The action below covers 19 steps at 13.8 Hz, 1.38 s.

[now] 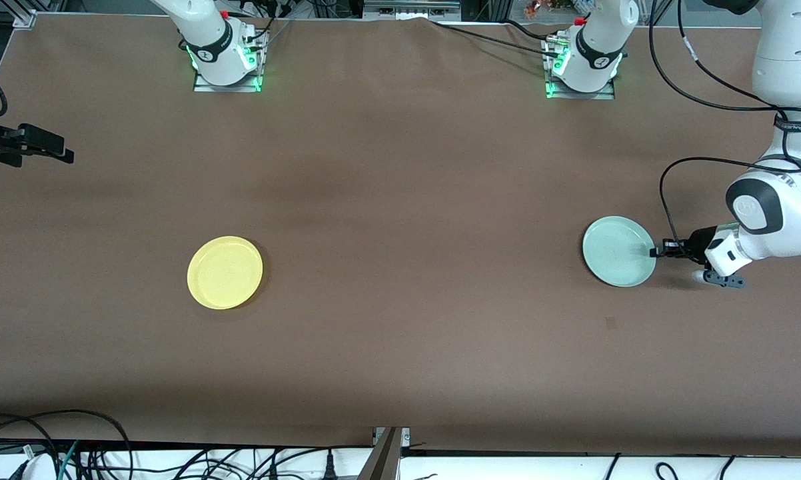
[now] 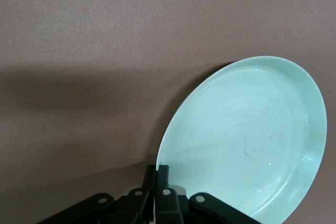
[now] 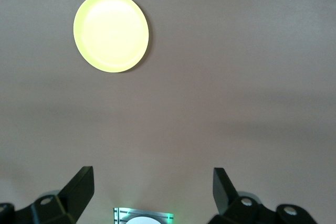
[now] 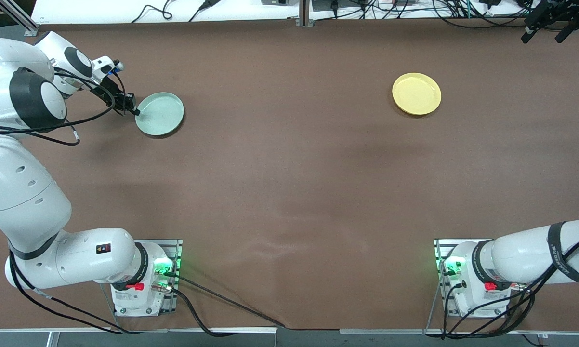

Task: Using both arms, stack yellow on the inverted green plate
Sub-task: 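Drag the green plate toward the table middle with the left gripper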

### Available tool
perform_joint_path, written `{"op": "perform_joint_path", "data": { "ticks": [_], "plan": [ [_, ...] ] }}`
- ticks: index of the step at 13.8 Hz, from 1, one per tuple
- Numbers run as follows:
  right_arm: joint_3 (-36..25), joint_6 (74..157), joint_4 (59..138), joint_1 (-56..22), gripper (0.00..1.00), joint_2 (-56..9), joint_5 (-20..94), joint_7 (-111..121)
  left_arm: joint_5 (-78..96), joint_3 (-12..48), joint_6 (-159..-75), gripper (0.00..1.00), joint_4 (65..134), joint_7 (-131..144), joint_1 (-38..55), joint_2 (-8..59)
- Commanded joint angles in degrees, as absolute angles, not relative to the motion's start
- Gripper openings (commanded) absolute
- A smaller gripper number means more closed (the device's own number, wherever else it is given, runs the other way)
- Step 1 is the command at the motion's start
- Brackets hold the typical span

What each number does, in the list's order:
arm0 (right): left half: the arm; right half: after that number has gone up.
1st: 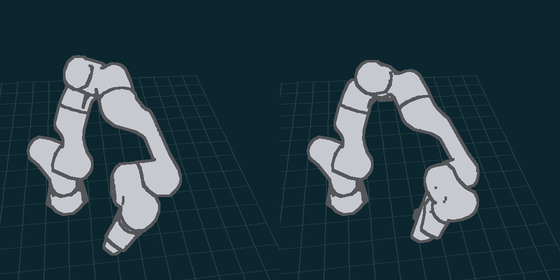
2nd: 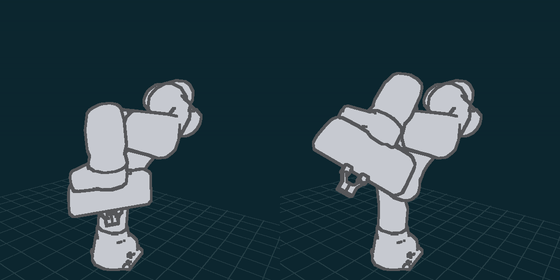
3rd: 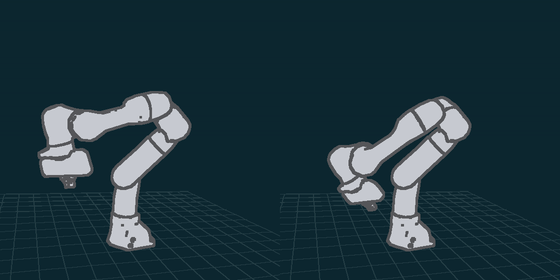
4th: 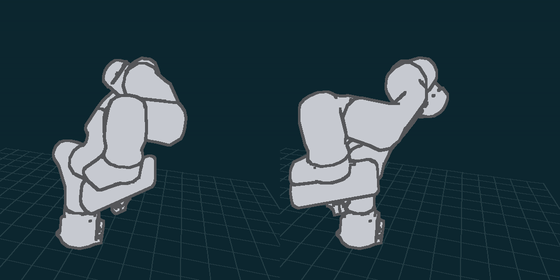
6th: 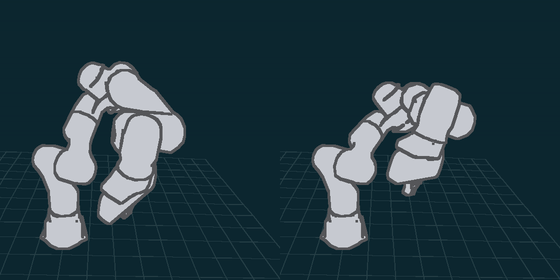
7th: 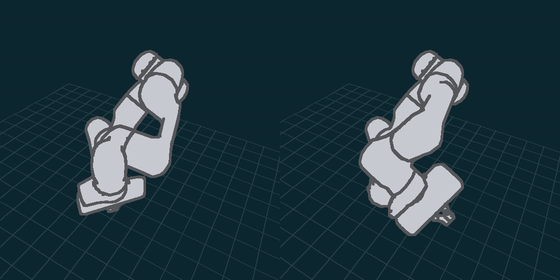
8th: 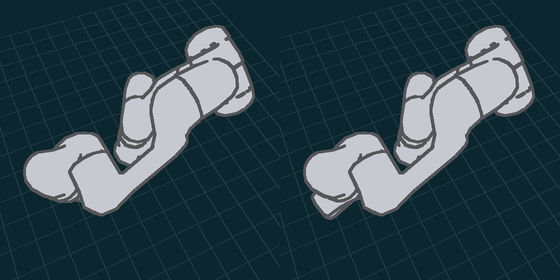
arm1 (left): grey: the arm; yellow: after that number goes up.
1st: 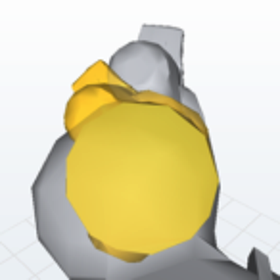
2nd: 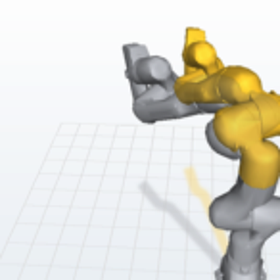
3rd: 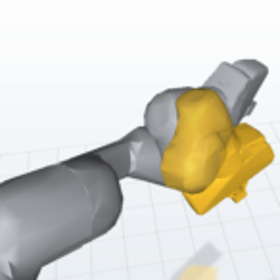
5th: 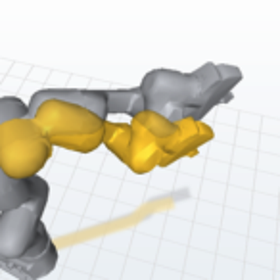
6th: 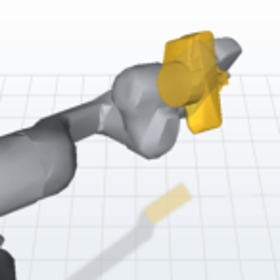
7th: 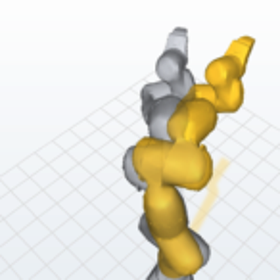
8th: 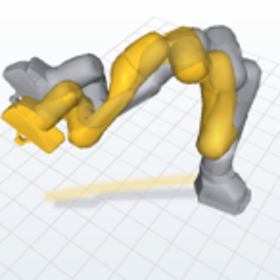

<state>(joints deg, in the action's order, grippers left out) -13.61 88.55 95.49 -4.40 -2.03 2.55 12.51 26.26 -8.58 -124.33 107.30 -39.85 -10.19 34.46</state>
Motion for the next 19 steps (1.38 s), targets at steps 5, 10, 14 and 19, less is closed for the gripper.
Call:
{"op": "perform_joint_path", "data": {
  "ticks": [5,10,14,19],
  "plan": [
    [-13.6,88.2,94.8,-4.0,1.0,-2.5,3.6,12.7,25.0,-9.4,-125.7,0.0,103.1,-40.8,-6.9,33.4],
    [-13.6,88.2,94.8,-4.3,1.0,-2.5,3.6,12.7,24.9,-9.1,-125.7,0.0,97.4,-40.1,-1.6,33.4],
    [-13.6,88.1,94.8,-4.3,1.0,-2.5,3.6,12.7,18.9,-8.7,-125.9,0.0,93.3,-30.4,4.6,33.4],
    [-13.6,88.1,94.8,-4.1,1.0,-2.6,3.6,12.7,4.5,-7.0,-129.3,0.0,89.1,-8.3,16.3,34.5]
  ]
}}
